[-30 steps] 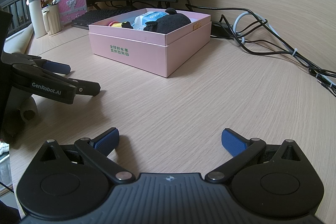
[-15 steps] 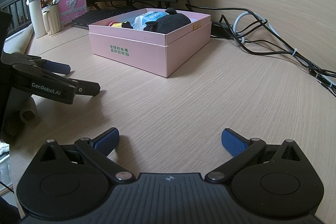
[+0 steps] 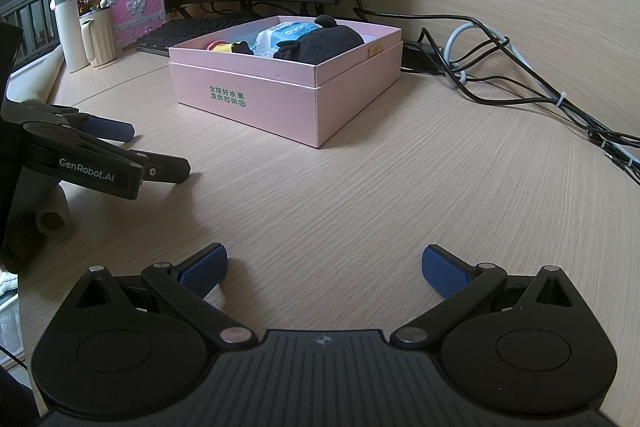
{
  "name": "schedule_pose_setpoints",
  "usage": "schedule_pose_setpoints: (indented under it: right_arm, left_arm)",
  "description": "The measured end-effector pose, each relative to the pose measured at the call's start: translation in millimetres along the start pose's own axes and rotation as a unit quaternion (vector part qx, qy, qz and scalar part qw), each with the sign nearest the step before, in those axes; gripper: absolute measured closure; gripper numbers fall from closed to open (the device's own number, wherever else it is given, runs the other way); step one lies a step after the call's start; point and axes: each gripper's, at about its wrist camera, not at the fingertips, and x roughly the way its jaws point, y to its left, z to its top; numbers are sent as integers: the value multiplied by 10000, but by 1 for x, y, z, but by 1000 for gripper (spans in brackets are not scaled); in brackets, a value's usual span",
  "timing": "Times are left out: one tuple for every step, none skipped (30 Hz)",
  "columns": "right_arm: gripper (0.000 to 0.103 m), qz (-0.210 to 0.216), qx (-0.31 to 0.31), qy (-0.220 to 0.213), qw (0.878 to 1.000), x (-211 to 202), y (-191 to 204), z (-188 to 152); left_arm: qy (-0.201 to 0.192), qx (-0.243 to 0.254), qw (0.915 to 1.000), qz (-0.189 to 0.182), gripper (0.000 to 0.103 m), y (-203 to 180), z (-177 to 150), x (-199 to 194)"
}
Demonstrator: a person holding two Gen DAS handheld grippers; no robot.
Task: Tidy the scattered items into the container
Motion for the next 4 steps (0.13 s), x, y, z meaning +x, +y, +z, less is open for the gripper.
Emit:
schedule_pose_setpoints:
  right_arm:
    - [0, 0, 0, 0, 10000, 0, 0, 0]
    - [0, 0, 0, 0, 10000, 0, 0, 0]
    - [0, 0, 0, 0, 10000, 0, 0, 0]
    - [0, 0, 0, 0, 10000, 0, 0, 0]
  left_arm:
    - [-2, -2, 10000, -7, 0, 0, 0, 0]
    - [-2, 0, 10000, -7, 0, 0, 0, 0]
    - [0, 5, 10000, -2, 0, 0, 0, 0]
    - [0, 9, 10000, 3, 0, 0, 0, 0]
